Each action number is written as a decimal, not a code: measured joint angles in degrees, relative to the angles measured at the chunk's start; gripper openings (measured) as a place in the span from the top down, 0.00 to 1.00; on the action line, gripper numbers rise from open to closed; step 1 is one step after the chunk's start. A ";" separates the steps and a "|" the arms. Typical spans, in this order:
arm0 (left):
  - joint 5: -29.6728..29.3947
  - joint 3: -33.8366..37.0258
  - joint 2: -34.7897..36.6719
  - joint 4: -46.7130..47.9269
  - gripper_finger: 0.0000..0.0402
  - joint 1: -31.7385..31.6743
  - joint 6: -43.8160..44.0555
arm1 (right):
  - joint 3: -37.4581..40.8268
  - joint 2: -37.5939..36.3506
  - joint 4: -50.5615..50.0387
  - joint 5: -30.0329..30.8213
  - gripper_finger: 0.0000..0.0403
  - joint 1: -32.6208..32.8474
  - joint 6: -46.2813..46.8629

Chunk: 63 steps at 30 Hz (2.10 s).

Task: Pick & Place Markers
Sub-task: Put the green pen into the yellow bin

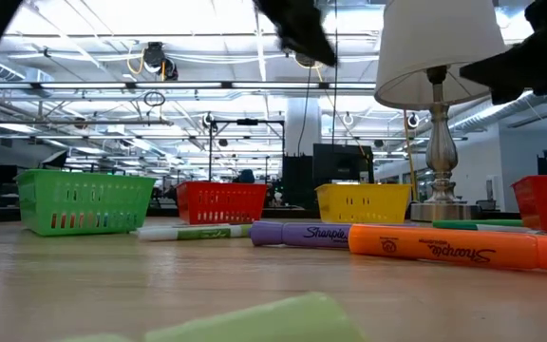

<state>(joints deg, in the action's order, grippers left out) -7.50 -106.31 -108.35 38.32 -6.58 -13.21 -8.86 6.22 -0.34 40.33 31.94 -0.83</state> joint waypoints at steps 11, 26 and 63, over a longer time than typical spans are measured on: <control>-0.01 44.14 38.65 -19.72 0.99 -2.83 3.62 | -15.77 22.67 -11.47 5.16 1.00 -3.99 9.99; 9.40 84.24 68.12 -44.09 0.99 -8.86 3.90 | -40.71 49.78 -49.85 -23.52 1.00 -36.11 12.23; 17.08 92.18 85.50 -44.06 0.88 -18.81 10.75 | -41.25 79.79 -54.85 -35.96 0.59 -60.48 -6.76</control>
<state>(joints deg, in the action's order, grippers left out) 9.58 -14.13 -22.85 -5.73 -25.39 -2.46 -50.11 86.00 -55.19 4.37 -28.54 -7.59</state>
